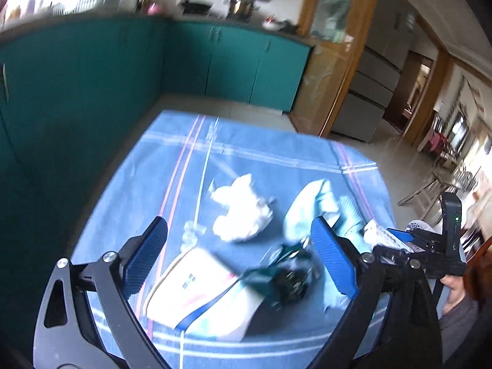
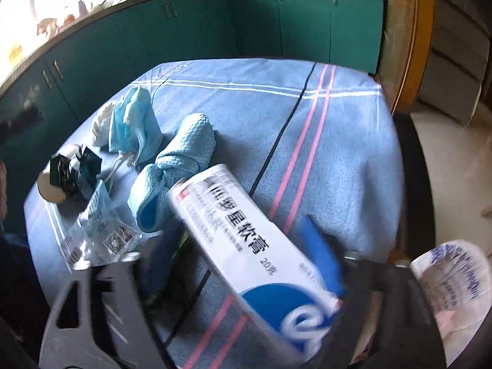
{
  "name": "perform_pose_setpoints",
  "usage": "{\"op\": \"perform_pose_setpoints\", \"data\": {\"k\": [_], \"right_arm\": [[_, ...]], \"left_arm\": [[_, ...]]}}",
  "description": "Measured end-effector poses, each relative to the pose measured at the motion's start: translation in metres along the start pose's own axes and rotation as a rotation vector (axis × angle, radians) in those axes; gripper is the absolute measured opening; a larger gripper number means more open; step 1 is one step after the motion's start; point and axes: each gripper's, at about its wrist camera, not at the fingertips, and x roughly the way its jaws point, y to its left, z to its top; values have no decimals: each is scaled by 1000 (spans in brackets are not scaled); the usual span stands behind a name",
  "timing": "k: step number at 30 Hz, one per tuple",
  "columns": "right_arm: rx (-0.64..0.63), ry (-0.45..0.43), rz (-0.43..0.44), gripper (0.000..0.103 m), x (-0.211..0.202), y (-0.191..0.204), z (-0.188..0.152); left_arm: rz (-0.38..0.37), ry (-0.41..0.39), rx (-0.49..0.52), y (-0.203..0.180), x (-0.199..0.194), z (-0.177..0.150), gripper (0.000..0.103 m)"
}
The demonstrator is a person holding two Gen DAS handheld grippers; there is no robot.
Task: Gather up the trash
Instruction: 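Grasp the white ointment box with the right tool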
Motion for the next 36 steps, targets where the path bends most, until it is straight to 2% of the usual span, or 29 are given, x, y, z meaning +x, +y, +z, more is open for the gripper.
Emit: {"op": "perform_pose_setpoints", "data": {"k": [2,3,5,8,11,13,15,17,18,21,27,30,33,36], "right_arm": [[13,-7,4,50,-3,3,-2],[24,-11,-22,45,-4,5,-2],[55,-26,-42,40,-8,7,-7],[117,-78,-57,40,-23,8,-16],[117,-138,-72,40,-34,12,-19],[116,-141,-43,47,-39,10,-22],[117,-136,-47,58,-41,7,-23],[118,-124,-53,64,-43,4,-27],[121,-118,-53,69,-43,3,-28],[130,-108,-57,74,-43,0,-30],[109,-87,-63,81,-37,6,-30],[83,-71,-81,81,-33,11,-33],[83,-67,-85,83,-31,10,-35],[95,-69,-85,84,-31,6,-35]], "left_arm": [[12,42,-23,9,6,-3,94],[21,58,-25,12,10,-5,94],[44,106,-22,13,19,-10,94],[38,170,-39,15,27,-17,94],[24,178,-62,18,26,-21,94],[7,166,-73,24,21,-23,94],[-35,158,-72,29,15,-24,94],[-92,175,-30,30,13,-27,94],[-92,177,-5,29,12,-29,94],[-92,166,87,20,9,-34,94],[-107,153,157,14,1,-43,94],[-146,155,176,15,-8,-48,94],[-192,196,179,18,-11,-55,93],[-189,294,142,25,3,-60,90]]}}
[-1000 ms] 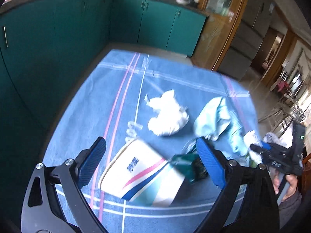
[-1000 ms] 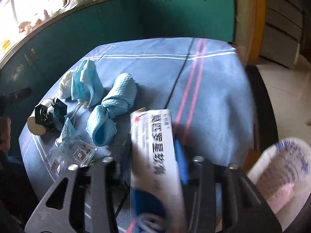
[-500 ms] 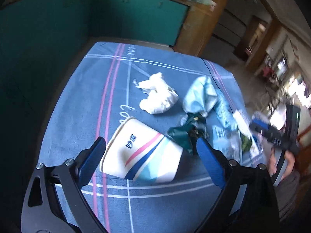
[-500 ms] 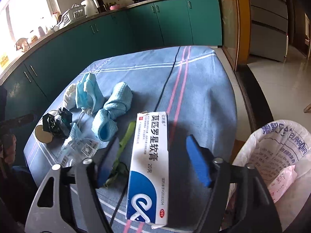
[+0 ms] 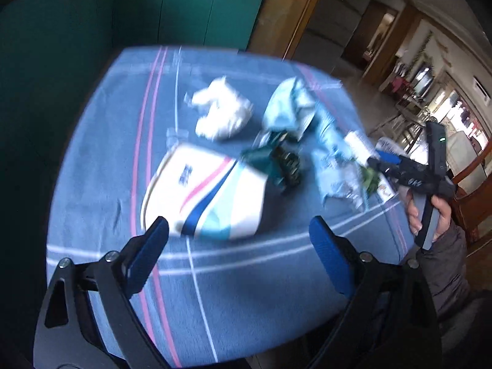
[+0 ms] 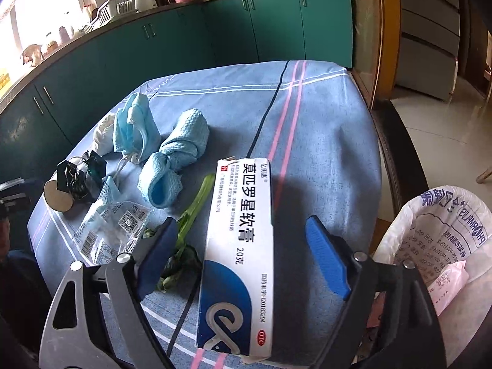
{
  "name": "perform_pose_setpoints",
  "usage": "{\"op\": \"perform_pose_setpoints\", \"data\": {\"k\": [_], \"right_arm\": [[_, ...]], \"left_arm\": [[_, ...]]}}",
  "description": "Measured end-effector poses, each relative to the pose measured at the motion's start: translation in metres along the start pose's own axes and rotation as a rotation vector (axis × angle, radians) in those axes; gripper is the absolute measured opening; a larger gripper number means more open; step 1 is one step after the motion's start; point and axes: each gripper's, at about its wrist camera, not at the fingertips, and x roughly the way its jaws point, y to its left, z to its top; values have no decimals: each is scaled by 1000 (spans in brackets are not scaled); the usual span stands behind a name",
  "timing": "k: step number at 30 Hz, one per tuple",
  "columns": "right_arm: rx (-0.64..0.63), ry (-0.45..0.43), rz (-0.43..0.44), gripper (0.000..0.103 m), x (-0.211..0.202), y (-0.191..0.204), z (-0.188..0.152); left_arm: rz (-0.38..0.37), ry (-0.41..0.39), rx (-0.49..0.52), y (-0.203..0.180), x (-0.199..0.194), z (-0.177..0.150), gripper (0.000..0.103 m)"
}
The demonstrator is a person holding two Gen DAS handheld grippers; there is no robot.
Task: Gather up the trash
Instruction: 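Grasp the white ointment box with the right tool, then grasp the white paper cup with the left tool and lift it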
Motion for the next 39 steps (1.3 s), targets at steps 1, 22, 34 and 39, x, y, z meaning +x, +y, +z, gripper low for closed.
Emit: {"op": "perform_pose_setpoints", "data": {"k": [1,22,34,39], "right_arm": [[3,-1,-1,84,0,-1,0],[-9,0,-21,87,7,5,0],[-15,-1,-19,87,9,10,1],[-22,-9,-22,87,8,14,2]], "left_arm": [[13,24,-21,4,5,0,89],[16,48,-275,22,59,80,95],[74,97,-201,9,60,54,95],[69,76,-188,9,58,53,82]]}}
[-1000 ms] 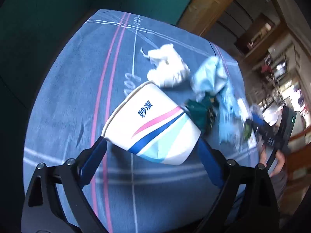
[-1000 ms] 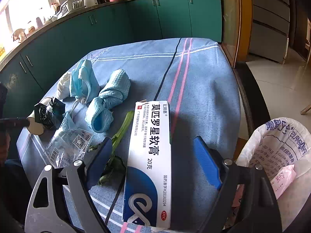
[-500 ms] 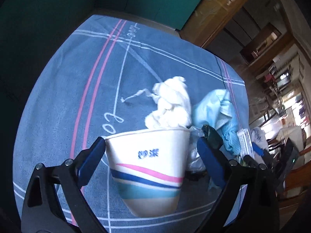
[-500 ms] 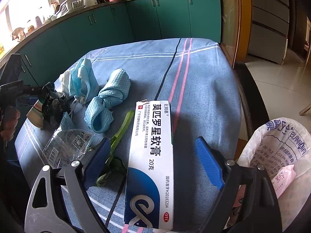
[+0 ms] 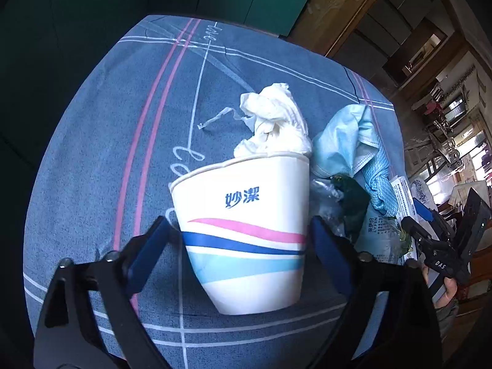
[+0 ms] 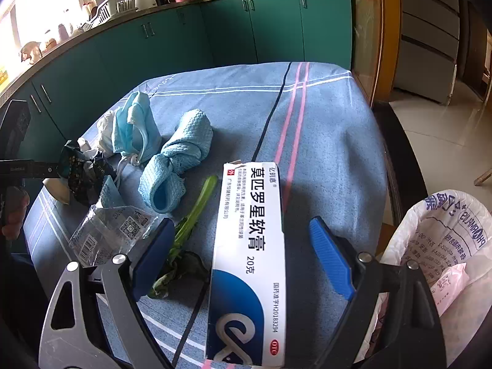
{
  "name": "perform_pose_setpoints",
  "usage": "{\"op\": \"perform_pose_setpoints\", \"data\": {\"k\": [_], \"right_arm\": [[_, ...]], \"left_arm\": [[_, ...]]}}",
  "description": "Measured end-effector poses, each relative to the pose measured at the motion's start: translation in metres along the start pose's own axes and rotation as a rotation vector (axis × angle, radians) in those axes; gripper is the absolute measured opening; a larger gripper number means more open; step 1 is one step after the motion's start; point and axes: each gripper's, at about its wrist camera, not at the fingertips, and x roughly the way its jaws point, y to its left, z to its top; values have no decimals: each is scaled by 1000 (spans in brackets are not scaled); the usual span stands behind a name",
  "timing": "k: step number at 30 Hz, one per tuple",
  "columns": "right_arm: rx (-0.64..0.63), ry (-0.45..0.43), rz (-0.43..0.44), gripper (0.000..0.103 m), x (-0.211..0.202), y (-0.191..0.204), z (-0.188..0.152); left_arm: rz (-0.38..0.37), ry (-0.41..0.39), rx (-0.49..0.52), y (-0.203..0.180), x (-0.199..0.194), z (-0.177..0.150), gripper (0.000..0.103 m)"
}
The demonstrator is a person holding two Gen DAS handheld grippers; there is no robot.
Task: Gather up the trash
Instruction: 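Grasp the white paper cup with the left tool and lift it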
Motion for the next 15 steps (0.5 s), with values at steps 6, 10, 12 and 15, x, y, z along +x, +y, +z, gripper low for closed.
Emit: {"op": "perform_pose_setpoints", "data": {"k": [6,10,12,15], "right_arm": [[12,-28,1,87,-6,0,0],[30,-48,-8,87,-10,-3,1],[40,-25,-28,87,-6,-4,1],[56,11,-58,87,1,-7,2]], "left_arm": [[15,-66,36,-8,-12,-2,81],[32,-223,39,-9,-43,-1,81],[19,-285,33,-9,-56,-1,81],[24,-381,52,-13,-73,-3,81]]}}
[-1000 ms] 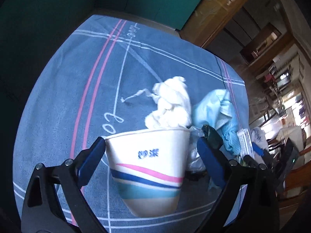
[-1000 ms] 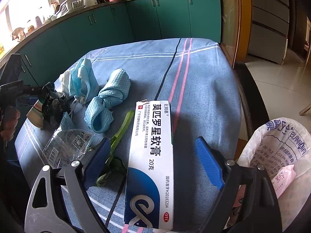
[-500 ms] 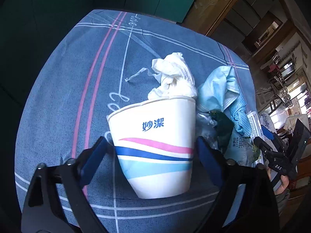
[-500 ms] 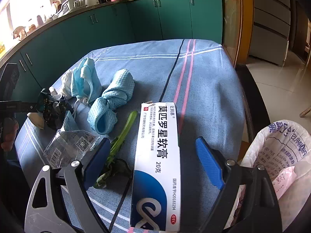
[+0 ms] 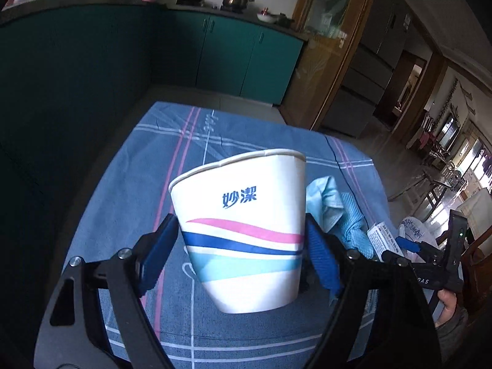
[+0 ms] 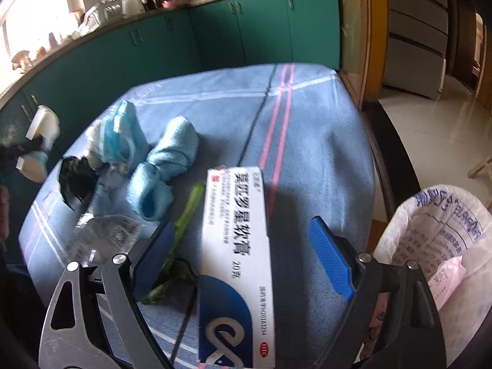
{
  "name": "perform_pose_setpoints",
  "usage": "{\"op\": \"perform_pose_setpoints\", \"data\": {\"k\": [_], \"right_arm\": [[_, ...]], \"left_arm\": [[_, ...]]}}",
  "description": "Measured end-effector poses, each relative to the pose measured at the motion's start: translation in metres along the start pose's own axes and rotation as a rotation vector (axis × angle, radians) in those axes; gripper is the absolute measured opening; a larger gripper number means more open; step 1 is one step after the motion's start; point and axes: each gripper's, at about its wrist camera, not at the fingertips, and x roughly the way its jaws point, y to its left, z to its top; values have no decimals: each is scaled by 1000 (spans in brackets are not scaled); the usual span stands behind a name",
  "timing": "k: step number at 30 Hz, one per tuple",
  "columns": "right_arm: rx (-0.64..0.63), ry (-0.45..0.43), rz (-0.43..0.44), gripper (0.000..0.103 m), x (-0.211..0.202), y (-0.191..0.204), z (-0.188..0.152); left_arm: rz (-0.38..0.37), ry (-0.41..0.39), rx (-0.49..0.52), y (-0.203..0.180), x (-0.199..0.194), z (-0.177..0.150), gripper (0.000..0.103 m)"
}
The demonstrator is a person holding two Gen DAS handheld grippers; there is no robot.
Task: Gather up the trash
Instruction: 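Grasp the white paper cup with the left tool and lift it, then drop the ointment box into the wastebasket with the right tool while the left tool drops the paper cup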
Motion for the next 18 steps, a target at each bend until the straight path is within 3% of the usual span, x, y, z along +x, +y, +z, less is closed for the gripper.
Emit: {"op": "perform_pose_setpoints", "data": {"k": [7,11,14,18], "right_arm": [[-10,9,-35,72,2,1,0],[-67,11,-60,42,0,11,-4],[-85,5,-35,42,-3,15,-5],[-48,-111,-17,42,-32,6,0]], "left_arm": [[-10,-77,45,-13,-15,1,81],[-11,-87,55,-21,-15,2,81],[-29,-96,56,-30,-14,2,81],[-94,-106,64,-57,-15,3,81]]}}
